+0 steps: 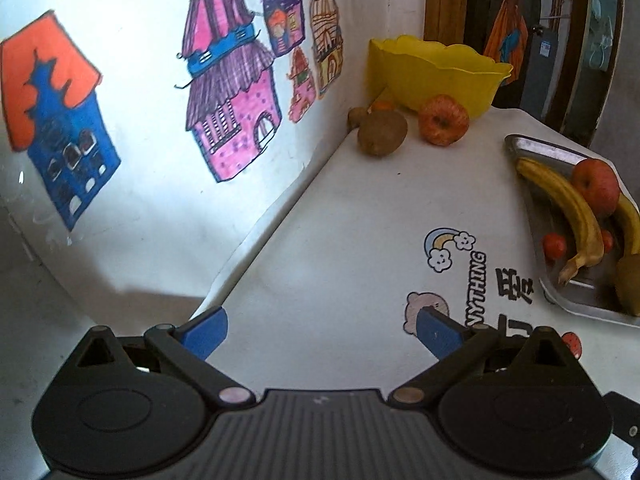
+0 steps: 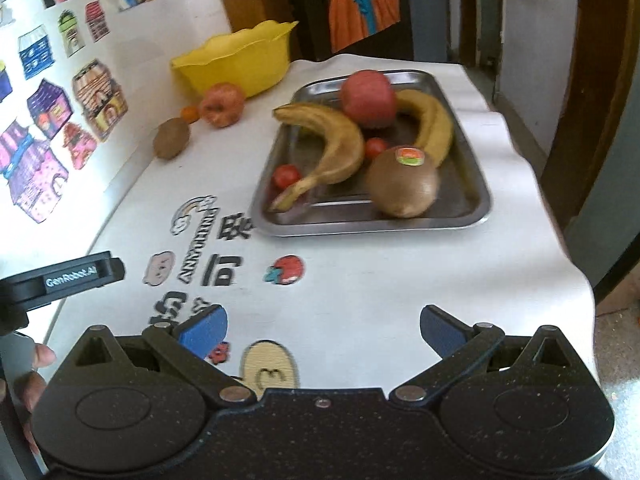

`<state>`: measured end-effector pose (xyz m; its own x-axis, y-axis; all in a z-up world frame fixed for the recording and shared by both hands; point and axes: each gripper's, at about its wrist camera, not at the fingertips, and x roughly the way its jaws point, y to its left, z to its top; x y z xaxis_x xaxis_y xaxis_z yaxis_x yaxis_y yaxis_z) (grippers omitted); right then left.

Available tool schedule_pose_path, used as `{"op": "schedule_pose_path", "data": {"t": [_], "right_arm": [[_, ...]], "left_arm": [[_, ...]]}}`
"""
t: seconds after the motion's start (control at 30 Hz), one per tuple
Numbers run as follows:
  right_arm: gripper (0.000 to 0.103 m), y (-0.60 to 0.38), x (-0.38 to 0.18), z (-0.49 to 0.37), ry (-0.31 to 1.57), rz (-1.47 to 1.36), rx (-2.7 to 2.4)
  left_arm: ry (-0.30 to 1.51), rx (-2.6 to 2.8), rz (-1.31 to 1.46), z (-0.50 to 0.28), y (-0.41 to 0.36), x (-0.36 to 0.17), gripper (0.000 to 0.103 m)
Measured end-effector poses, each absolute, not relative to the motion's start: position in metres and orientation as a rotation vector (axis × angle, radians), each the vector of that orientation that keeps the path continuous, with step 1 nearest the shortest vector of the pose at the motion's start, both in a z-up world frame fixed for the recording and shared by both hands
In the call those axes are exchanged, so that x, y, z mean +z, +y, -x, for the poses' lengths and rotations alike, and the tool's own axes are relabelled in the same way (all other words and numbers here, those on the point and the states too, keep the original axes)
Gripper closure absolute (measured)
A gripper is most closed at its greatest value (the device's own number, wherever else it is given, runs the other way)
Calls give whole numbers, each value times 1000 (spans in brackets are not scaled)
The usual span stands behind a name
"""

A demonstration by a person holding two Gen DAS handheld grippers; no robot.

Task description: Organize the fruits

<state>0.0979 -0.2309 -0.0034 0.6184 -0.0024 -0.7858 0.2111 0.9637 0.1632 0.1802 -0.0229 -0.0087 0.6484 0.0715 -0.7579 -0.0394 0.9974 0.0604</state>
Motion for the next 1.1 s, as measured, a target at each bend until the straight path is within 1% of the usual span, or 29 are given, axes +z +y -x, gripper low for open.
{"op": "schedule_pose_path", "data": {"t": [0.47, 0.67, 1.1], "right_arm": [[1, -208, 10, -138, 874, -172, -51], [1, -211, 6, -164, 854, -153, -14], [1, -251, 14, -260, 782, -99, 179]], "left_arm": [[856, 94, 8, -192, -19, -3, 1], [852, 110, 14, -204, -26, -7, 1], [804, 89, -16, -269, -68, -10, 1]]}}
